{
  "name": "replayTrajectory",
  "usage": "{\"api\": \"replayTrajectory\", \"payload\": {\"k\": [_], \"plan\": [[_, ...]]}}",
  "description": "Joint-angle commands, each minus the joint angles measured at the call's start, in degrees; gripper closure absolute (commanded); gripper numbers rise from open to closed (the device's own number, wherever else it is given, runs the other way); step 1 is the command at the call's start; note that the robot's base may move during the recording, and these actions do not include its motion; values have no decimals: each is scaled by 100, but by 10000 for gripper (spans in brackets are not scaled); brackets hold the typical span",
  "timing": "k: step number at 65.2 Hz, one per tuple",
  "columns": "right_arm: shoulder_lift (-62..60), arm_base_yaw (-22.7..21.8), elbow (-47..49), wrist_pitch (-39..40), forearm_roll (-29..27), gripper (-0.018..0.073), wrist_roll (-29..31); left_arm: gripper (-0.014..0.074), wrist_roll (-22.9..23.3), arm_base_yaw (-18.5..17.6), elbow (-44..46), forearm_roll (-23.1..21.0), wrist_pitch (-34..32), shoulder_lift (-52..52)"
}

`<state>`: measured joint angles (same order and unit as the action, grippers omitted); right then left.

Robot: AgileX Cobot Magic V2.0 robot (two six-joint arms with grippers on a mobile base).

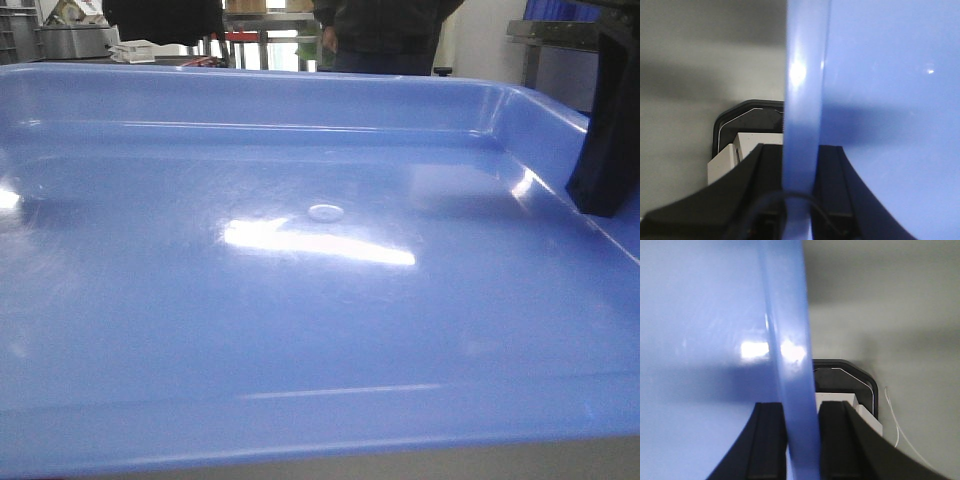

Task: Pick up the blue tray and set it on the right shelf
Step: 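Hold the tray raised in both grippers while the base drives to the shelf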

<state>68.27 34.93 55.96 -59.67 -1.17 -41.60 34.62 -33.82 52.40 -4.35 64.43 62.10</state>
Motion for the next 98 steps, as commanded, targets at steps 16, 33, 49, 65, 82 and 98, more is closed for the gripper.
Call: {"api": "replayTrajectory", "payload": {"k": [16, 33, 49, 65, 82, 98], "plan": [[-158, -16, 138, 71, 256, 347, -94, 593, 45, -6, 131, 121, 29, -92], [-158, -16, 138, 70, 256, 347, -94, 594, 45, -6, 131, 121, 29, -92], [-158, -16, 138, 70, 256, 347, -94, 593, 45, -6, 131, 121, 29, -92], [-158, -16, 138, 70, 256, 347, -94, 593, 45, -6, 131, 121, 29, -92], [-158, -16, 138, 70, 256, 347, -94, 593, 45, -6, 131, 121, 29, -92], [-158, -16, 138, 70, 256, 347, -94, 593, 45, -6, 131, 121, 29, -92]]}}
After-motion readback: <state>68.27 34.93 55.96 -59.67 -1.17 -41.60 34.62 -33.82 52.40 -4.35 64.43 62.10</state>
